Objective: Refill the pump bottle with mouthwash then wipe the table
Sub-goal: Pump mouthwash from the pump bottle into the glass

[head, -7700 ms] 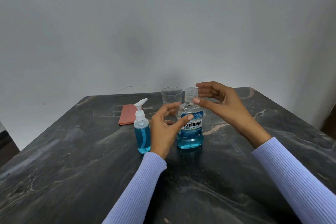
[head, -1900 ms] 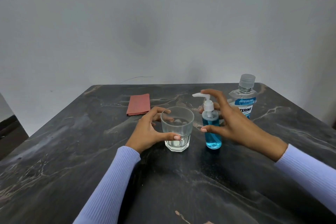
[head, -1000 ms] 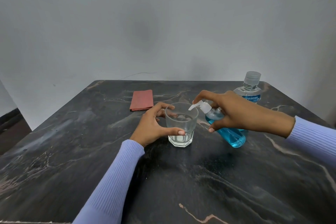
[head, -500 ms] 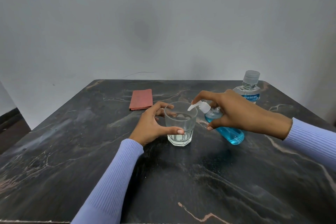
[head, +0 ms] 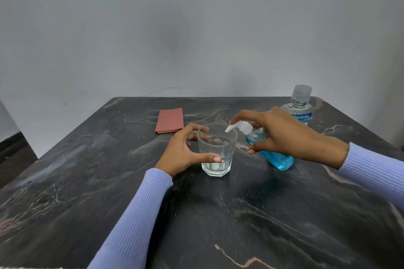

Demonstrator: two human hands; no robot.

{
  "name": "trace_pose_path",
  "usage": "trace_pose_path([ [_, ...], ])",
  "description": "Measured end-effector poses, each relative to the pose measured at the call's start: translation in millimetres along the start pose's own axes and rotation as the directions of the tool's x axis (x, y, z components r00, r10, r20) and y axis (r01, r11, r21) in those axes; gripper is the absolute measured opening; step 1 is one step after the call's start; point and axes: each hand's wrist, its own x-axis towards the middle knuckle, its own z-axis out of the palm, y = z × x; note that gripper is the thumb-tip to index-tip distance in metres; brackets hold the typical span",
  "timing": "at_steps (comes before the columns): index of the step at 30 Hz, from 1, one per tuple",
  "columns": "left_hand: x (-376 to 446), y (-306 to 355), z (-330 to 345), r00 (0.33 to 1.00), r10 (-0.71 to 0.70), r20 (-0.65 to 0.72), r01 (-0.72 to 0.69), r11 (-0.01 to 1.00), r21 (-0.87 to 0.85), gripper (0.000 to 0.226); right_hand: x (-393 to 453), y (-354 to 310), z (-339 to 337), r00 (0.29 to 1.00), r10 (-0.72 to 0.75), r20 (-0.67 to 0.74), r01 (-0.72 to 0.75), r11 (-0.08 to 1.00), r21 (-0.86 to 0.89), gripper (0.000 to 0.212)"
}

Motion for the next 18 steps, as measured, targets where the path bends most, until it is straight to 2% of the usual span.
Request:
trace_pose_path([
  [8, 0.3, -0.6, 0.6, 1.000, -0.009, -0.002, 0.009, 1.000, -0.004, 0.075, 2.5, 4.4, -1.6, 1.000, -0.010, -0.004, 0.010, 0.999, -0.044, 0.081],
  [18, 0.8, -1.0, 0.8, 1.000, -0.004, -0.007, 0.004, 1.000, 0.004, 0.075, -0.7, -2.1, 0.1, 1.000, 0.002, 0.012, -0.002, 0.997, -0.072, 0.060],
])
